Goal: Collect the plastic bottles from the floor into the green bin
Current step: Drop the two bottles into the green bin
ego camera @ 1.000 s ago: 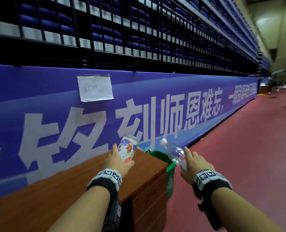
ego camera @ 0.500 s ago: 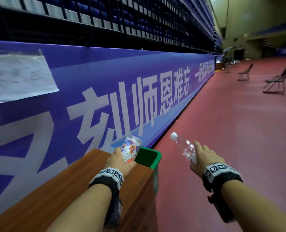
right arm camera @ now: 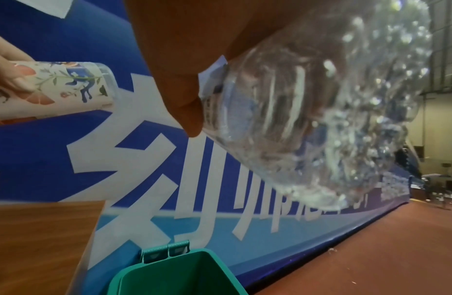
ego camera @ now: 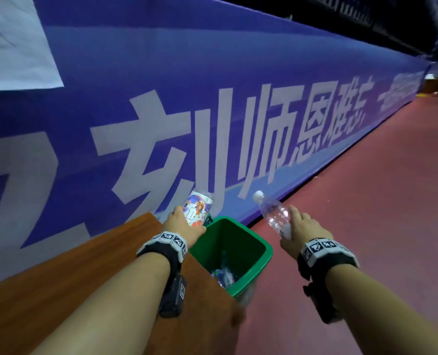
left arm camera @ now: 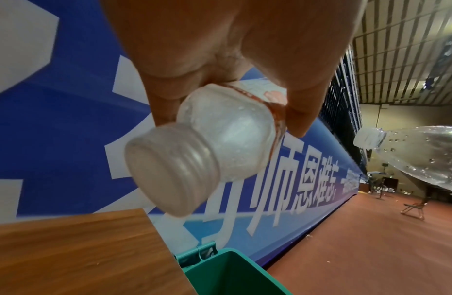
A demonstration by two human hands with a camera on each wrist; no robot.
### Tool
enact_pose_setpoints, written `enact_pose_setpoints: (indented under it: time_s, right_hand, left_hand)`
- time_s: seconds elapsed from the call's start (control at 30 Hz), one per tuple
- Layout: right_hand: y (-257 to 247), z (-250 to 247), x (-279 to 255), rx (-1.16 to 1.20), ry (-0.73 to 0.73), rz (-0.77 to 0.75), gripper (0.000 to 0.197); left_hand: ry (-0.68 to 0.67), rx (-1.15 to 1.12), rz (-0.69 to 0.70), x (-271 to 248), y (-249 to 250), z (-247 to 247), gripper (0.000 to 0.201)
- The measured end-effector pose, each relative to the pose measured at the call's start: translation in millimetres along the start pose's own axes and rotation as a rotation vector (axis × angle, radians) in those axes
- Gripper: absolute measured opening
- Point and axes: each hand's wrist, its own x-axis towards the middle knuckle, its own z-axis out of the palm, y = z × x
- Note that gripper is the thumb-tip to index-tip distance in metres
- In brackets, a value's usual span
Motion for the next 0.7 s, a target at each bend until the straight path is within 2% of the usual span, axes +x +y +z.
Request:
enact_pose_setpoints:
  time_s: [0.1,0.17,0.37,0.5,0.7]
  right_hand:
    - [-19.6,27.2,67.8,0.001,-0.023,-0.038,0.089]
    - [-26.2,44.2,103.3,0.001,-0.074,-0.037,0.088]
    - [-20.1,90.2,202.9,0.018,-0.18,-0.041,0.086]
    - [-25.0,147.0,279.3,0.072,-0.297,-0.105,0.09]
    - [-36.1,217.5,361.3,0.23,-0.463,-0.27,0.096]
  left_hand:
    - [0.031,-0.027,-0.046,68.0,-4.8,17.2,0.071]
    - [0.0,-0.018,-0.081,108.4,-3.2,30.0,0.071]
    - [-0.076,-0.058,-0.177,191.6,10.9,91.3,0.073]
    - [-0.111,-0.071,-0.295,231.1,7.0,149.1,0.068]
    - [-0.15,-0.078,-0.583,264.4,11.1,206.7,0.066]
